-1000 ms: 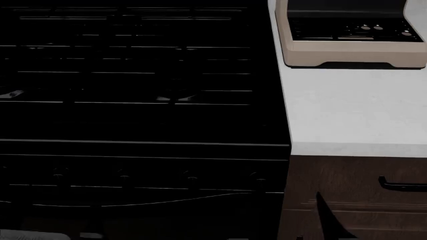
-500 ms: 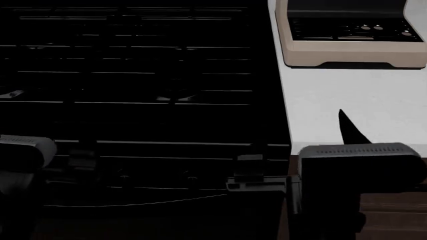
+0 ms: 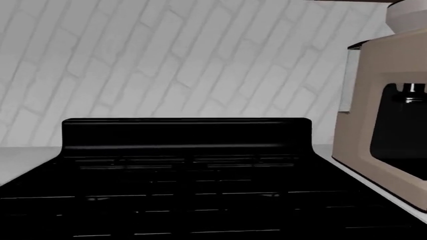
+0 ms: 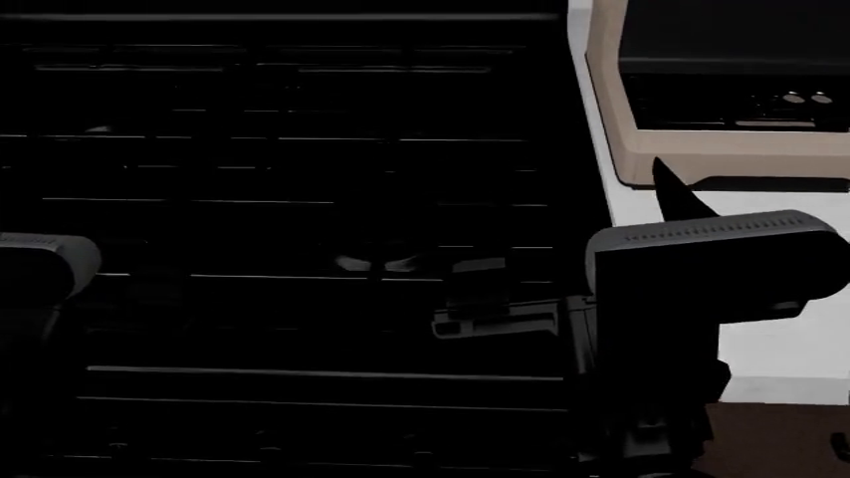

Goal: Press the start button on the microwave

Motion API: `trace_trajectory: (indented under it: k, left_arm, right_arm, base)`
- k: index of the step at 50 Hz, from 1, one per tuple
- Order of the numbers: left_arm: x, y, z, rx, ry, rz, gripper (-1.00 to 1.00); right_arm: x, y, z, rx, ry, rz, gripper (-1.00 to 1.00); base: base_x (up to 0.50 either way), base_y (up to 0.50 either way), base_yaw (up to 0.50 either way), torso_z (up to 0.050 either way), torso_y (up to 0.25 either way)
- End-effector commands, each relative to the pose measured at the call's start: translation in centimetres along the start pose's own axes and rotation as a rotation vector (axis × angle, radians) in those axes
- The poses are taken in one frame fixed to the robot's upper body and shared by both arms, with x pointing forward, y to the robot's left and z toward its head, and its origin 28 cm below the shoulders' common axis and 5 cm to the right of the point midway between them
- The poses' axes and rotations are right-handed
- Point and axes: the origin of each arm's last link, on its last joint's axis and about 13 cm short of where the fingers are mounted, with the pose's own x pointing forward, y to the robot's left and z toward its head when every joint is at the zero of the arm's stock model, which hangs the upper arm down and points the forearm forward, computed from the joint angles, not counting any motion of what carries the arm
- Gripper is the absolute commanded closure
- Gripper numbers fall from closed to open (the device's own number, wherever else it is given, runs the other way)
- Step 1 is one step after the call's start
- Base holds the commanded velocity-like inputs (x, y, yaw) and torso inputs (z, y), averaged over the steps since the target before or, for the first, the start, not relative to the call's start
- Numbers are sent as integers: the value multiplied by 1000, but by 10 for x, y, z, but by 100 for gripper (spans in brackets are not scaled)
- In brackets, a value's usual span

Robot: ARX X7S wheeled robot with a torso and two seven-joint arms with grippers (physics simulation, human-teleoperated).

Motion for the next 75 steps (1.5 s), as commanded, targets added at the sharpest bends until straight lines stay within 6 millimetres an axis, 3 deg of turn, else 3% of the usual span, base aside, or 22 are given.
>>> trace_trajectory:
  k: [1, 38, 50, 58, 67, 75]
  left_arm:
    - [0, -1, -1, -3, 3, -3, -100]
    - [-2, -2, -5, -15, 15, -18, -100]
    - [-3, -1, -5, -17, 18, -16, -100]
    - [-3, -1, -7, -14, 22, -13, -100]
    - [-3, -1, -7, -15, 18, -13, -100]
    - [-2, 3, -9, -12, 18, -3, -100]
  right_arm:
    - [1, 1, 1, 16, -4, 17, -100]
    - [-2, 7, 0, 38, -17, 62, -100]
    - [-6, 10, 3, 32, -28, 67, -100]
    - [-24, 16, 37, -53, -109, 36, -100]
    - [-23, 19, 86, -121, -247, -35, -100]
    - [-23, 11, 129, -131, -325, 29, -100]
  base:
    - [352, 227, 0, 0, 0]
    - [394, -83, 0, 0, 0]
    - [20, -1, 0, 0, 1]
    - [0, 0, 0, 0, 0]
    - [0, 0, 0, 0, 0]
    - [0, 0, 0, 0, 0]
